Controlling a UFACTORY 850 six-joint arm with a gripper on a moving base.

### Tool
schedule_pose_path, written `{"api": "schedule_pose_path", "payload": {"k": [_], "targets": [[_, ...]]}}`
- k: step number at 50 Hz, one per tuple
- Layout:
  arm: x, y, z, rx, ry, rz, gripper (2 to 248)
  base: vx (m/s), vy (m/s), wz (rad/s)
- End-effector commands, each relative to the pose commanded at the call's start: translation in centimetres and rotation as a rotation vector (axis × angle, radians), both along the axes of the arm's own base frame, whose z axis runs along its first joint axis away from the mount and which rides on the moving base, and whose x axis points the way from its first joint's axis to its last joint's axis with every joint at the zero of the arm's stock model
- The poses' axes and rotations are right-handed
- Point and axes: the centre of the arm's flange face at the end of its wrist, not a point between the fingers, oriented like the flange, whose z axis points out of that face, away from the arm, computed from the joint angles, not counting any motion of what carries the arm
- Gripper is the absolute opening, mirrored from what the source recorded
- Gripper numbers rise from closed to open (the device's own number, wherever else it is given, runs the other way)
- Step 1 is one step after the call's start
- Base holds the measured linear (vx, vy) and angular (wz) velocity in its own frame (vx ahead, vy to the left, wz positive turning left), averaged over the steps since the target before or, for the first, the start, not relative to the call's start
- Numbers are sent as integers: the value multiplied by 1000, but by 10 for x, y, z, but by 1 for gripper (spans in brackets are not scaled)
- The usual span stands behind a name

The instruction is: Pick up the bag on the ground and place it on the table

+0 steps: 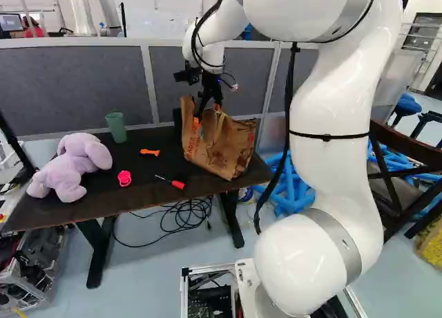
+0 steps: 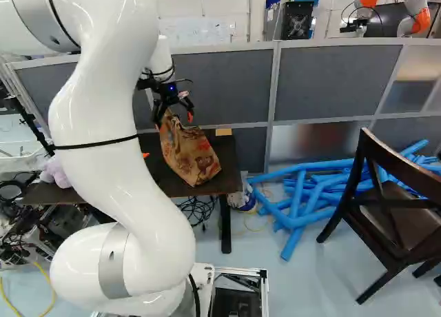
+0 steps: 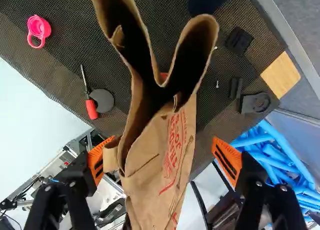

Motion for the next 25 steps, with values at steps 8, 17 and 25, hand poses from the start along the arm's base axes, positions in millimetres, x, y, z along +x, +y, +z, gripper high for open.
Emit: {"api": "schedule_pose_path", "payload": {"k": [8, 17, 25], "targets": [[-5, -1, 12, 5, -19, 0, 247, 0, 0, 0], [-11, -3, 25, 9, -36, 1, 247, 0, 0, 0], [-18, -4, 37, 11, -35, 0, 247, 0, 0, 0]]}}
